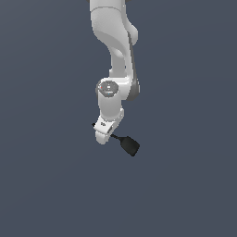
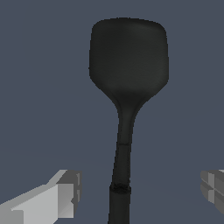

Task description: Pick up the object and move it to a goal position.

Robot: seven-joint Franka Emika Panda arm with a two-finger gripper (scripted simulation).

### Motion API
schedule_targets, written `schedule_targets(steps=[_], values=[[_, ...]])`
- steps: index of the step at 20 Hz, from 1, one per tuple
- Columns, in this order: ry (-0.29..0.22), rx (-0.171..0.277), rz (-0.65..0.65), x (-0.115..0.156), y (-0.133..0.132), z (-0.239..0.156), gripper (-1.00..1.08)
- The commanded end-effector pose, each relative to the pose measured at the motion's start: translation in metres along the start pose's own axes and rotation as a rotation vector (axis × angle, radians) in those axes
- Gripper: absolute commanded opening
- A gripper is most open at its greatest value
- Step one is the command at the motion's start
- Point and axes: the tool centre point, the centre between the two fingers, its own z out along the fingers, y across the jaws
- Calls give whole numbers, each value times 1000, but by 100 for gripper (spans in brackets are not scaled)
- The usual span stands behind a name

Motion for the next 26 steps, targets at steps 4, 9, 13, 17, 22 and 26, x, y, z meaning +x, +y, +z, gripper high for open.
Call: schedule_targets(steps=[4,9,13,17,22,26], values=[[0,1,-2,0,-1,18,100],[0,1,-4,-1,-1,41,100],[0,1,-5,0,-1,48,100],[0,1,-5,0,-1,48,-100],[0,1,-5,0,-1,48,-100],[0,2,-6,0,-2,47,-100]])
